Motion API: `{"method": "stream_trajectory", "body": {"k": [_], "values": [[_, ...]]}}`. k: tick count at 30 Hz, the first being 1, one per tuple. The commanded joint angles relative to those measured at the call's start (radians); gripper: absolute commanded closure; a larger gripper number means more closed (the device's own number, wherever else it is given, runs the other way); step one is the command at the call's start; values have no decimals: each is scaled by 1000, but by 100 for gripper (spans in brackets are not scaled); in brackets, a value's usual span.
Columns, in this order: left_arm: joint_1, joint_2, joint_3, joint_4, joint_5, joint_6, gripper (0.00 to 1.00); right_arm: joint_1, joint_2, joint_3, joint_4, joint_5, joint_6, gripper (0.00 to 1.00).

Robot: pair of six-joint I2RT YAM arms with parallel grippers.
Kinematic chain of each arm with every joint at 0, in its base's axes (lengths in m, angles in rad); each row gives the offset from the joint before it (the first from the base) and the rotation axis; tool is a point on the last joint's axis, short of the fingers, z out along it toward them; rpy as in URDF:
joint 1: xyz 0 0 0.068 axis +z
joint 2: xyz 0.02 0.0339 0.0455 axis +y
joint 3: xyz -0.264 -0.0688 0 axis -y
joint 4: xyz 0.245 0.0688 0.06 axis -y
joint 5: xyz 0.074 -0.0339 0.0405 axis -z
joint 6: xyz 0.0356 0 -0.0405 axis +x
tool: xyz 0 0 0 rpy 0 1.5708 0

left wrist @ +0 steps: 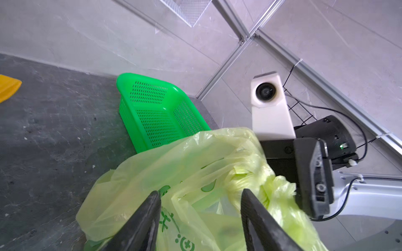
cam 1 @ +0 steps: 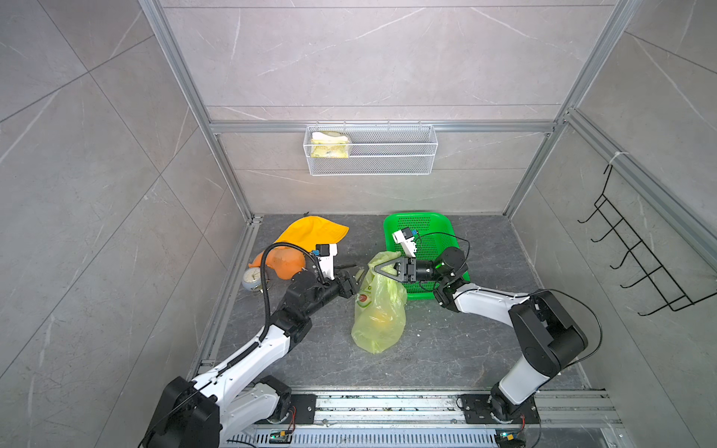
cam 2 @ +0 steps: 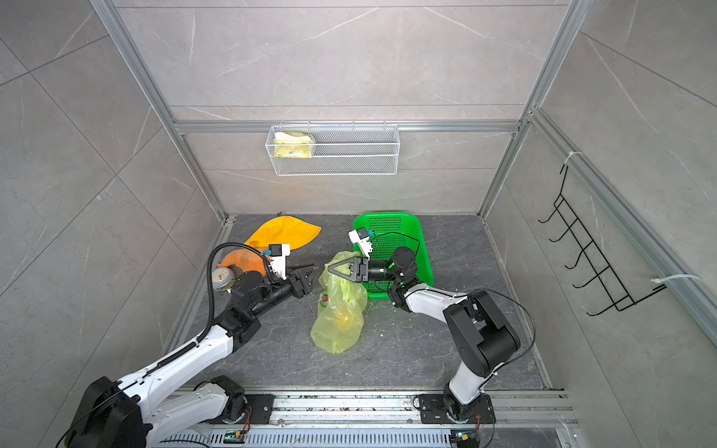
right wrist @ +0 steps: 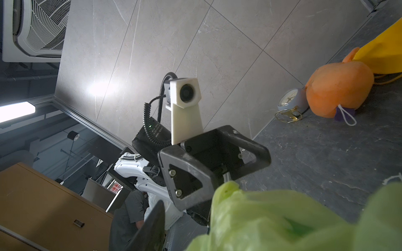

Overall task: Place the pears into plastic bags & tie knots
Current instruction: Tie the plastic bag at the center of the board.

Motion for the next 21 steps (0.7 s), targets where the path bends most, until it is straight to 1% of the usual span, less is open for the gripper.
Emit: {"method": "stream_trajectory", "body": {"k": [1,6,12,15,21], "values": [[3,31,35,139,78,-59,41,-5,-8,-12,42,0,7,57],[3,90,23,268,113,-124,46,-5,3,-4,52,6,15,57],[2,116,-5,375,130,-179,46,-5,11,0,54,10,18,57],[2,108,-22,393,124,-192,43,-5,13,0,54,14,18,57],[1,34,-70,375,52,-180,35,-5,15,-1,56,21,20,57]]}}
